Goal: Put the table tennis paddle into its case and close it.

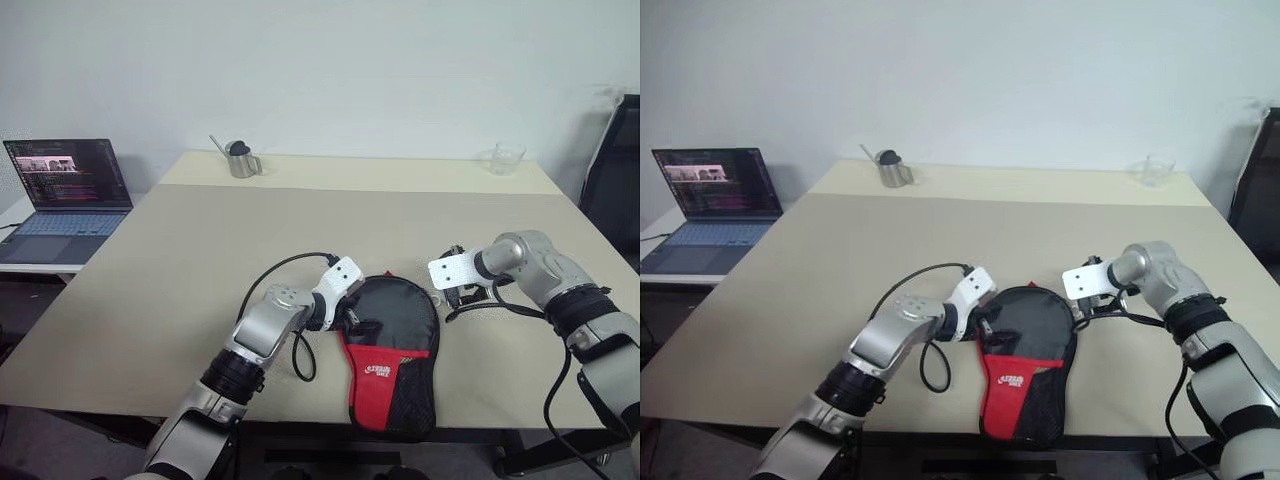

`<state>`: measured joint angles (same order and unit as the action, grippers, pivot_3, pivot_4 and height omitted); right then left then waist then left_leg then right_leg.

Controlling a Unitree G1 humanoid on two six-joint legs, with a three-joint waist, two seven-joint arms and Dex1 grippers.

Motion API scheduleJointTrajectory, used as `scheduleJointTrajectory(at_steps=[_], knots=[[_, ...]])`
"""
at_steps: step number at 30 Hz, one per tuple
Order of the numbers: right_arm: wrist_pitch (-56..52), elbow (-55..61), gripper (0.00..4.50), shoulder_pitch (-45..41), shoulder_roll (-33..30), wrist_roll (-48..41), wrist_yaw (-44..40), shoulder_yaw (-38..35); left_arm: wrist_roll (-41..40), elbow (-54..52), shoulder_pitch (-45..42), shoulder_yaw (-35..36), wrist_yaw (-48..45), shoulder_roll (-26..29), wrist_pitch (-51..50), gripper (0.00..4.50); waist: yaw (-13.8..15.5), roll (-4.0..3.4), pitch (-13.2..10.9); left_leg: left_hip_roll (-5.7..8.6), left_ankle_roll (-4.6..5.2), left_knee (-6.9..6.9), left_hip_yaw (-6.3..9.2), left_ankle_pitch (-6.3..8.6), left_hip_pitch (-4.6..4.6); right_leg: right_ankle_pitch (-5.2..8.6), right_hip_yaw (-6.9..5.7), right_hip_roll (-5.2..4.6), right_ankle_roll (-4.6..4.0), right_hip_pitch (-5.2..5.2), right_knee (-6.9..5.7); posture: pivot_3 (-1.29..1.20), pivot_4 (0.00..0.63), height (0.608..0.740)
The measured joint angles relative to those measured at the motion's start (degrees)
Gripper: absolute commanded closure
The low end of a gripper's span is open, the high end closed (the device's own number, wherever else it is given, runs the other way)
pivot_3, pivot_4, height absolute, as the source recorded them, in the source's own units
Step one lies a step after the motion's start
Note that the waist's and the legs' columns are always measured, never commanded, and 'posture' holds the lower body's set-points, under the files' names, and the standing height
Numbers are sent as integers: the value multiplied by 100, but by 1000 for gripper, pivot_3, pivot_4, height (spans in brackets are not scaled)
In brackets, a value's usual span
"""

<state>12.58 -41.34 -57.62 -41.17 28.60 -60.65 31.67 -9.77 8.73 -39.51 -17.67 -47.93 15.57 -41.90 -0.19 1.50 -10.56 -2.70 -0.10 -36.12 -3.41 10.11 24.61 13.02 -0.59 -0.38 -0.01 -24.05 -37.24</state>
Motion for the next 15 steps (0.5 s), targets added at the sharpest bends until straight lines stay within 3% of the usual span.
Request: scheduleJointTrajectory(at_steps=[6, 10, 15], knots=[[30, -53, 391, -7, 19, 18, -3, -18, -546, 162, -463, 131, -638, -433, 236, 0, 1, 1, 5, 4, 4, -1, -4, -3, -1, -5, 3, 0, 4, 3, 2, 0, 150, 740], [56, -51, 391, -26, 64, 60, -18, -25, -327, 1146, -448, -118, -490, -879, 588, 0, -7, 2, 5, 2, 4, -1, -4, -3, -1, -17, 4, 6, 22, 0, 0, 0, 150, 740], [67, -60, 391, -26, 78, 111, -29, -29, 139, 1835, -460, -209, -104, -1024, 1496, 0, -8, 2, 7, -1, 4, 0, 1, -3, -3, -15, 5, 8, 17, 1, -4, 0, 150, 740]])
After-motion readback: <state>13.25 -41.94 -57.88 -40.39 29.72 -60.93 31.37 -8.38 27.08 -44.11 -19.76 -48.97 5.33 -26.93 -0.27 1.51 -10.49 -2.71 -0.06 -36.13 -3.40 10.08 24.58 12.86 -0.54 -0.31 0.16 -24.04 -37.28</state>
